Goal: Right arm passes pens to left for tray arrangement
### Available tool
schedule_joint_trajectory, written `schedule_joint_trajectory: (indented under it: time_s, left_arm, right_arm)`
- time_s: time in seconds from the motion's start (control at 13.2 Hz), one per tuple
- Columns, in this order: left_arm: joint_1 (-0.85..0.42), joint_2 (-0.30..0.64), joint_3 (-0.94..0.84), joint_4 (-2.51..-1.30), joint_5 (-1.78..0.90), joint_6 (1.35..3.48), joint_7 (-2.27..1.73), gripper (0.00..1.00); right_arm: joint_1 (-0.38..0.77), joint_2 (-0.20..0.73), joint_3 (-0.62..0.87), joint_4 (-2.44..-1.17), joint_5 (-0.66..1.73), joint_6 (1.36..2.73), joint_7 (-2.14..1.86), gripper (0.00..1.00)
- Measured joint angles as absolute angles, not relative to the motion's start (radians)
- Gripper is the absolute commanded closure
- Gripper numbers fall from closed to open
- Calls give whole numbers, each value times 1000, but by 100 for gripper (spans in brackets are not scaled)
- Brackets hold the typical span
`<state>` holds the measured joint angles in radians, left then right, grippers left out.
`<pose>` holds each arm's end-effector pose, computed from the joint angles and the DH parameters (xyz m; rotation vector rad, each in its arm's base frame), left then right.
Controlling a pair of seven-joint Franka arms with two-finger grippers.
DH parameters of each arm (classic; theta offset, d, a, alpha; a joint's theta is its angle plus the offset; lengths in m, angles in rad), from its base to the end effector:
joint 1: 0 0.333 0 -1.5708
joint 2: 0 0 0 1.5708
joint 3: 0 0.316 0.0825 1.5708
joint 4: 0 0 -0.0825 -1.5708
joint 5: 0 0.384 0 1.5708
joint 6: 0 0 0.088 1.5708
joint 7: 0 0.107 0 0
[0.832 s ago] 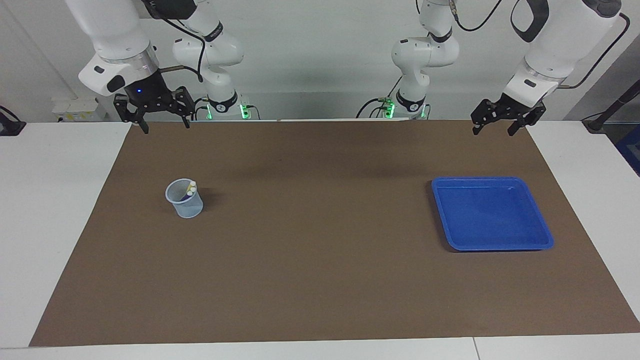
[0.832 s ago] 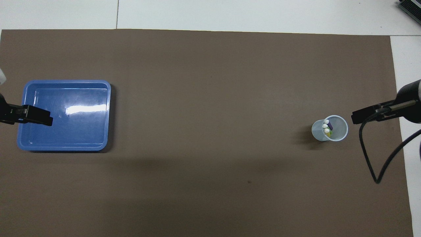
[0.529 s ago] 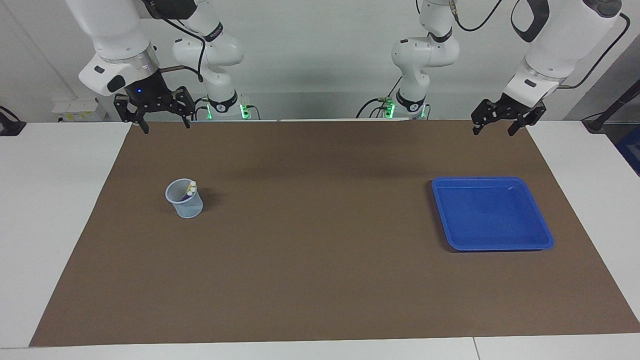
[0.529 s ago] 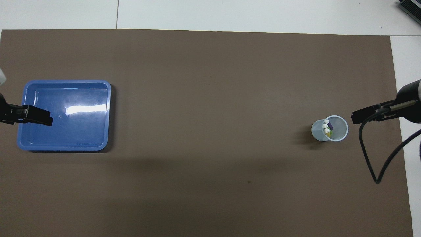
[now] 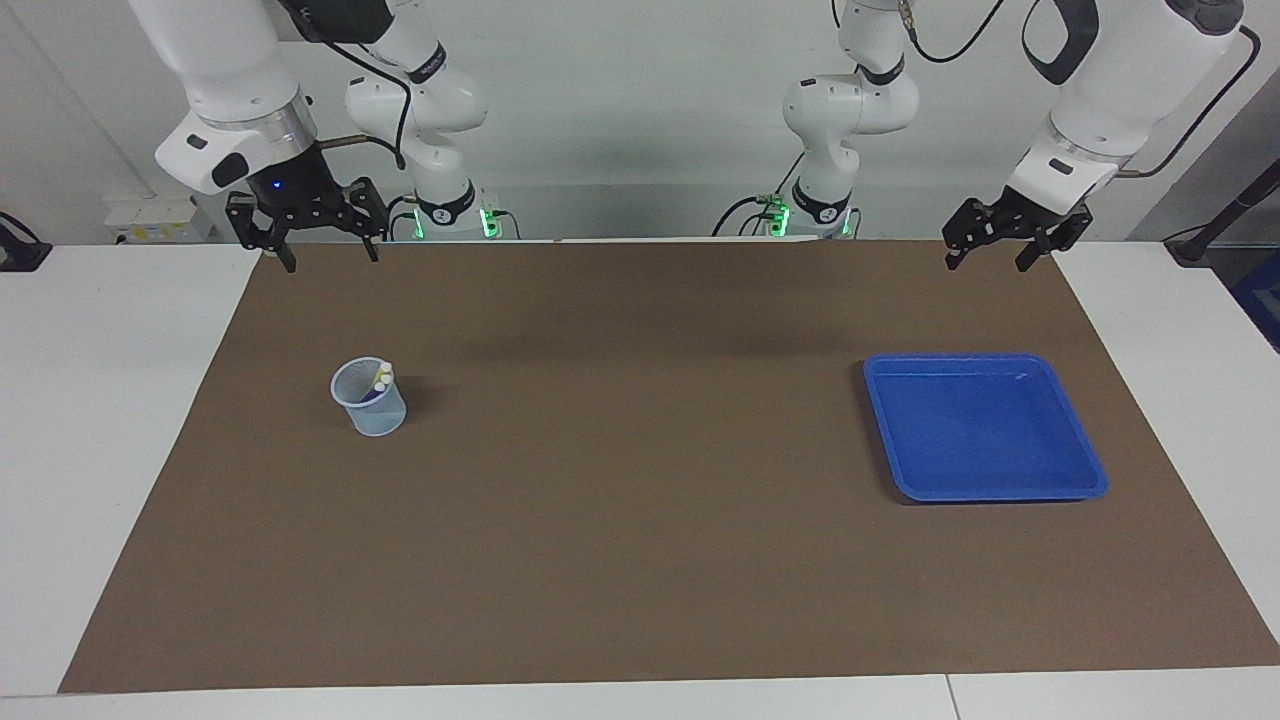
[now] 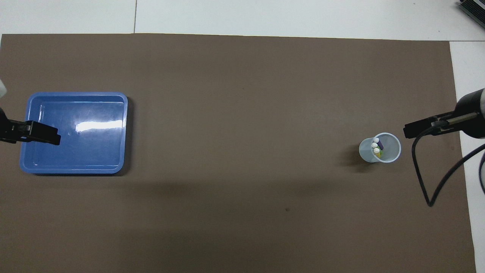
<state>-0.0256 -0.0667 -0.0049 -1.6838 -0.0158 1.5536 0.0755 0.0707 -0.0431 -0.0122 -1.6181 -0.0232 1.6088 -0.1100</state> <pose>0.5294 -0.0179 0.6061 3.1188 -0.1651 -0.0986 0.5439 0.0293 0.6292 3.1065 0.2631 0.0518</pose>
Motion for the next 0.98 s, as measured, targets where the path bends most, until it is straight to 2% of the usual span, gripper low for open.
schedule_joint_trajectory:
  time_s: [0.45,0.98]
  left_arm:
    - [-25,-70,-5,-1683,-16,1553,75,0]
    - [-18,-70,1,-1685,-16,1571,75,0]
  right_arm:
    - [67,-53,-14,-1843,-23,1847,-98,0]
    - [41,-58,-16,-1965,-21,1957,29,0]
